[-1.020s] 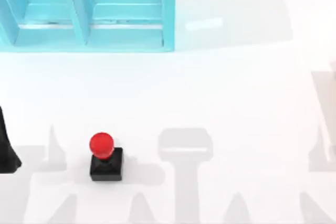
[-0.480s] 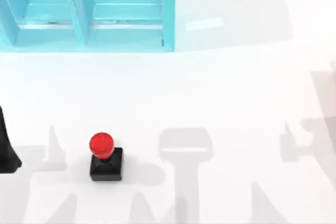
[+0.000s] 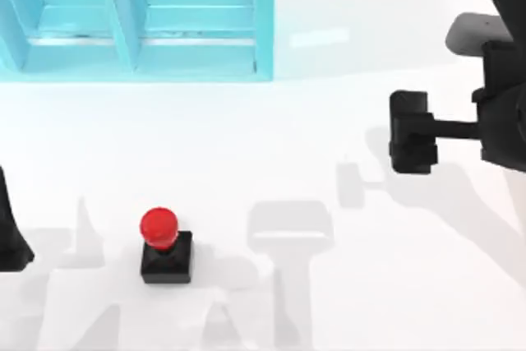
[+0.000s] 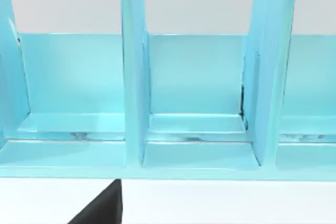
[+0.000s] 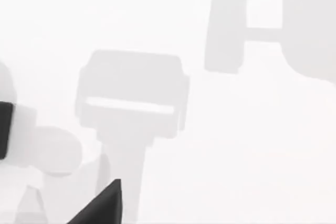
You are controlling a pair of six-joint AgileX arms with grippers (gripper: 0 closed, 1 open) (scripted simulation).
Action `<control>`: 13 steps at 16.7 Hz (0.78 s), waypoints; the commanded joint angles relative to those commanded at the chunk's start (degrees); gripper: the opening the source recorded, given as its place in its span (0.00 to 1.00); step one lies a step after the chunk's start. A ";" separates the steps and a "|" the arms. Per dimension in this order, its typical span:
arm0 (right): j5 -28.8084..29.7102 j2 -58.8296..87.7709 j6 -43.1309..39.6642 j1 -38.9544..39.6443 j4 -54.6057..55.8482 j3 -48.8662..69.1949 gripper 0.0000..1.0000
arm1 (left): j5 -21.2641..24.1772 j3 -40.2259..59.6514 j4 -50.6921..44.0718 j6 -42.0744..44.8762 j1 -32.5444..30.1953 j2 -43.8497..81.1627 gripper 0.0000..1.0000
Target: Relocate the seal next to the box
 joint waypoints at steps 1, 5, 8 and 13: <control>0.63 5.96 2.61 2.63 -3.82 5.69 1.00 | 0.00 0.00 0.00 0.00 0.00 0.00 1.00; 3.73 28.60 12.84 12.58 -17.79 29.00 1.00 | 0.00 0.00 0.00 0.00 0.00 0.00 1.00; 6.45 43.14 19.93 19.04 -26.14 46.13 1.00 | 0.00 0.00 0.00 0.00 0.00 0.00 1.00; 11.00 60.76 29.49 27.03 -35.07 70.18 1.00 | 0.00 0.00 0.00 0.00 0.00 0.00 1.00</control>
